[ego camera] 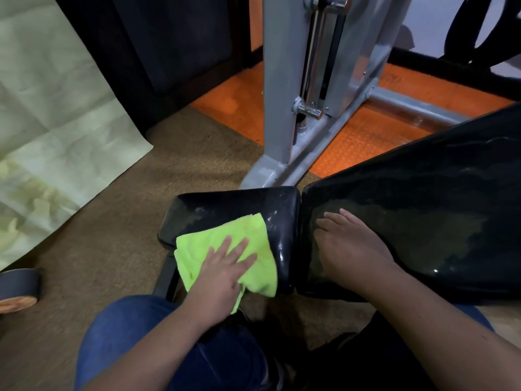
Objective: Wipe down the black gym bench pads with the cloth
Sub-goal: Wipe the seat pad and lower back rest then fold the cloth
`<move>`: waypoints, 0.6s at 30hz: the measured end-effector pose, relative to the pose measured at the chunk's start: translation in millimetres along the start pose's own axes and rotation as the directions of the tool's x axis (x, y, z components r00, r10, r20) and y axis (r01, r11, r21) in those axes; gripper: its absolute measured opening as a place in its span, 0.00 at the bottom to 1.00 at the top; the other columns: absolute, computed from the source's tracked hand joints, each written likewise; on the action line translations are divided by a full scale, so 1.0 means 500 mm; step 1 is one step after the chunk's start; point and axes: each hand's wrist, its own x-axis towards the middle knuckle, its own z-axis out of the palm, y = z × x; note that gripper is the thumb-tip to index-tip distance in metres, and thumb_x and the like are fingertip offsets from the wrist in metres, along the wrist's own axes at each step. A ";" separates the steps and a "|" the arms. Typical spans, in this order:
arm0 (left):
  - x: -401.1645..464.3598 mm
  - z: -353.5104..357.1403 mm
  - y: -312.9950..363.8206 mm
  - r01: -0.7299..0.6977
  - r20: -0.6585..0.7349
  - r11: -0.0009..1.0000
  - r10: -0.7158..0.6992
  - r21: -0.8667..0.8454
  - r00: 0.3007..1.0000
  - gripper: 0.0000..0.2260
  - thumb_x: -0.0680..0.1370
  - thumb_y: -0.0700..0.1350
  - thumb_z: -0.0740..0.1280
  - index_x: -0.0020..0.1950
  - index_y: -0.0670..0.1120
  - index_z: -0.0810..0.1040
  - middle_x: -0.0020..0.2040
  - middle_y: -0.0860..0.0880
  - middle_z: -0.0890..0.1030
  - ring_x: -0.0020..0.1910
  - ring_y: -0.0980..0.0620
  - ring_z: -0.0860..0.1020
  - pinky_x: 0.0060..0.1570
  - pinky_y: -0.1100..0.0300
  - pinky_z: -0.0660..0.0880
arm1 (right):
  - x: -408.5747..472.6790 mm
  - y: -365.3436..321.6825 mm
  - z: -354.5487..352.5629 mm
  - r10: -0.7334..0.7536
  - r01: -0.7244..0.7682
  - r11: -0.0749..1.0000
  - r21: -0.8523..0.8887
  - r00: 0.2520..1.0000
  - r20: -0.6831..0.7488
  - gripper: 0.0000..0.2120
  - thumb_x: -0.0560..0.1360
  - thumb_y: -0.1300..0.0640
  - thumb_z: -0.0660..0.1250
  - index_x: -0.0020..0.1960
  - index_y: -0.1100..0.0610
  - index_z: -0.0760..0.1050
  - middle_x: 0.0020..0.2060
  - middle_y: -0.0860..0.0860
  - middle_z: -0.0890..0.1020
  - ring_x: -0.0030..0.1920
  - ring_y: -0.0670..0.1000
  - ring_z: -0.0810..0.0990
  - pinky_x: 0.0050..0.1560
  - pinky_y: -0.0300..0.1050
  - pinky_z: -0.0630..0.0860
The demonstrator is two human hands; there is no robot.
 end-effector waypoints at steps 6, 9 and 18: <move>0.023 -0.009 0.008 0.074 -0.069 0.996 -0.077 -0.050 0.995 0.33 0.76 0.35 0.61 0.77 0.58 0.58 0.79 0.56 0.47 0.78 0.47 0.38 0.74 0.44 0.39 | 0.003 -0.004 -0.003 -0.009 0.009 1.000 -0.016 1.000 0.010 0.21 0.81 0.54 0.53 0.72 0.54 0.69 0.74 0.54 0.68 0.78 0.54 0.58 0.77 0.52 0.44; -0.012 -0.008 -0.024 -0.031 0.015 0.999 0.031 0.018 0.999 0.34 0.76 0.35 0.60 0.77 0.59 0.56 0.78 0.58 0.44 0.77 0.49 0.36 0.75 0.45 0.41 | 0.001 -0.003 -0.002 -0.017 0.018 1.000 -0.009 1.000 0.021 0.21 0.81 0.53 0.54 0.72 0.54 0.69 0.74 0.53 0.68 0.77 0.54 0.58 0.77 0.52 0.43; 0.016 -0.038 -0.056 0.041 0.056 0.998 -0.043 0.037 0.998 0.34 0.76 0.36 0.61 0.77 0.62 0.55 0.78 0.60 0.43 0.77 0.50 0.36 0.76 0.45 0.41 | 0.007 -0.005 0.005 -0.011 0.011 1.000 -0.005 1.000 0.014 0.21 0.80 0.54 0.54 0.72 0.55 0.70 0.75 0.55 0.67 0.78 0.55 0.58 0.78 0.54 0.43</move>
